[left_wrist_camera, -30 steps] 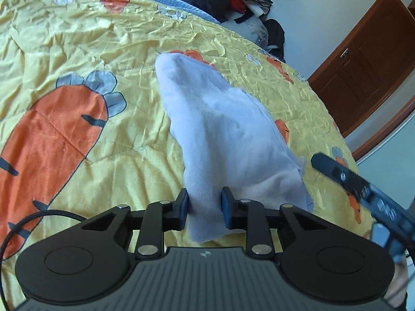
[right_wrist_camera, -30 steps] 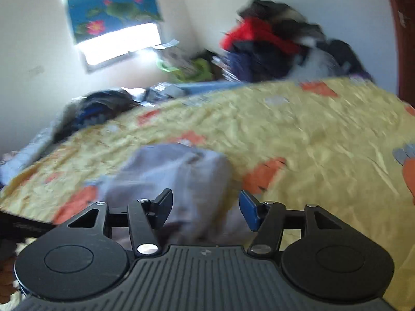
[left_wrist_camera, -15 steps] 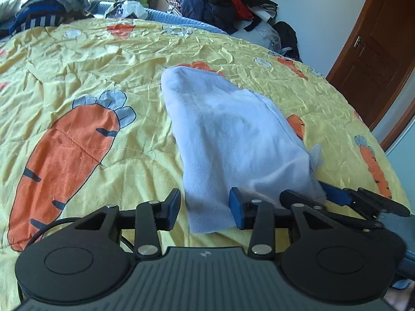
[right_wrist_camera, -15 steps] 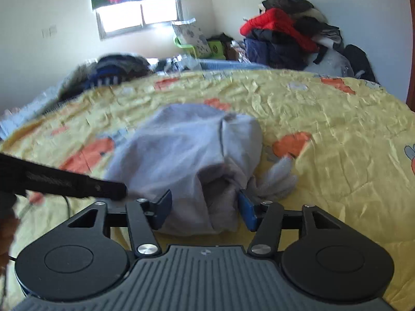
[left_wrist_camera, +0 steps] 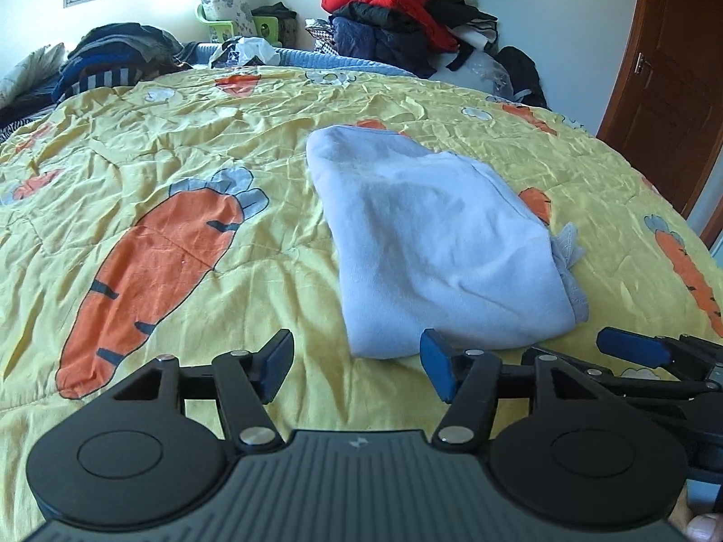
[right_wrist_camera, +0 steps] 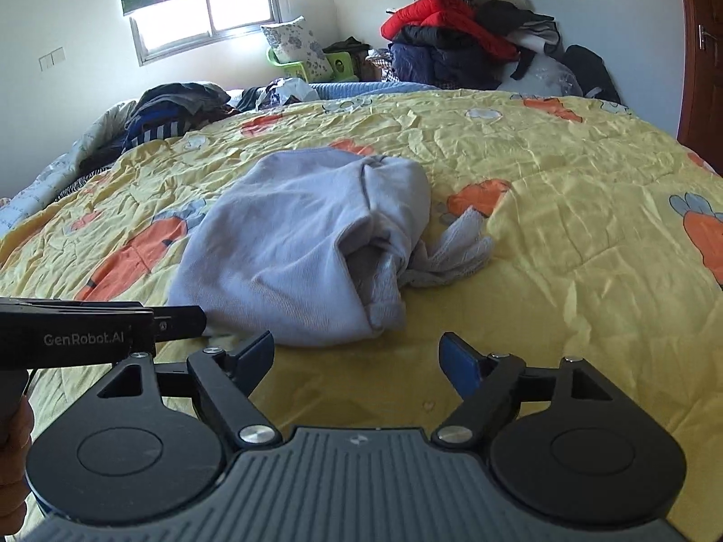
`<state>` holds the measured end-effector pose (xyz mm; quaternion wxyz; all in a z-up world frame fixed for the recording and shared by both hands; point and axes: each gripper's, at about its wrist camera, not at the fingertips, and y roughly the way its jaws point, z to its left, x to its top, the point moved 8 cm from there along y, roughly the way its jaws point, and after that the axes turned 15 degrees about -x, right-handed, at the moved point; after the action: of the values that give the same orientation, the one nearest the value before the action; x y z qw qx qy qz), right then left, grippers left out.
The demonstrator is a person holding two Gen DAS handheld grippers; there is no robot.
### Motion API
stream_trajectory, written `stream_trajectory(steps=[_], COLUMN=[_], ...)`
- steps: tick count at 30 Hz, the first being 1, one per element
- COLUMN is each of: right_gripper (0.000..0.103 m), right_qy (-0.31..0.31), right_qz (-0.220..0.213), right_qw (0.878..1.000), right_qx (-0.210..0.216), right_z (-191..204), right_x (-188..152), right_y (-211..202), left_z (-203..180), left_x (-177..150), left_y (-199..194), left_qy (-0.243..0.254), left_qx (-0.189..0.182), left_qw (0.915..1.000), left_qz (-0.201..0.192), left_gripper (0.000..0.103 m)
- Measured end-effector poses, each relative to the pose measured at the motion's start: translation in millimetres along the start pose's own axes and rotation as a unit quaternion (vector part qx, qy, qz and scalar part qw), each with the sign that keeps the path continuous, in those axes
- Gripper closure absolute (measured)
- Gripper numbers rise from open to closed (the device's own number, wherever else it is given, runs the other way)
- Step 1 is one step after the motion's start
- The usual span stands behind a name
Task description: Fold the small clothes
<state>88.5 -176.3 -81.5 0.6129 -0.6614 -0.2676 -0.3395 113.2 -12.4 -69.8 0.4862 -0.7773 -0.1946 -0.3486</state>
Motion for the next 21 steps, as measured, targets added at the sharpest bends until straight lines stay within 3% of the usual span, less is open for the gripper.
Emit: stream_trajectory(steps=[21], right_gripper=[0.021], right_qy=[-0.016], right_qz=[0.011], right_qw=[1.0], right_qx=[0.005], right_z=[3], right_x=[-18], right_y=[-13], left_z=[2], left_x=[-22], left_y=[-11], left_qy=[-0.009], left_qx=[0.013], left_qw=[0.9999], left_qz=[0.005], left_gripper=[0.035])
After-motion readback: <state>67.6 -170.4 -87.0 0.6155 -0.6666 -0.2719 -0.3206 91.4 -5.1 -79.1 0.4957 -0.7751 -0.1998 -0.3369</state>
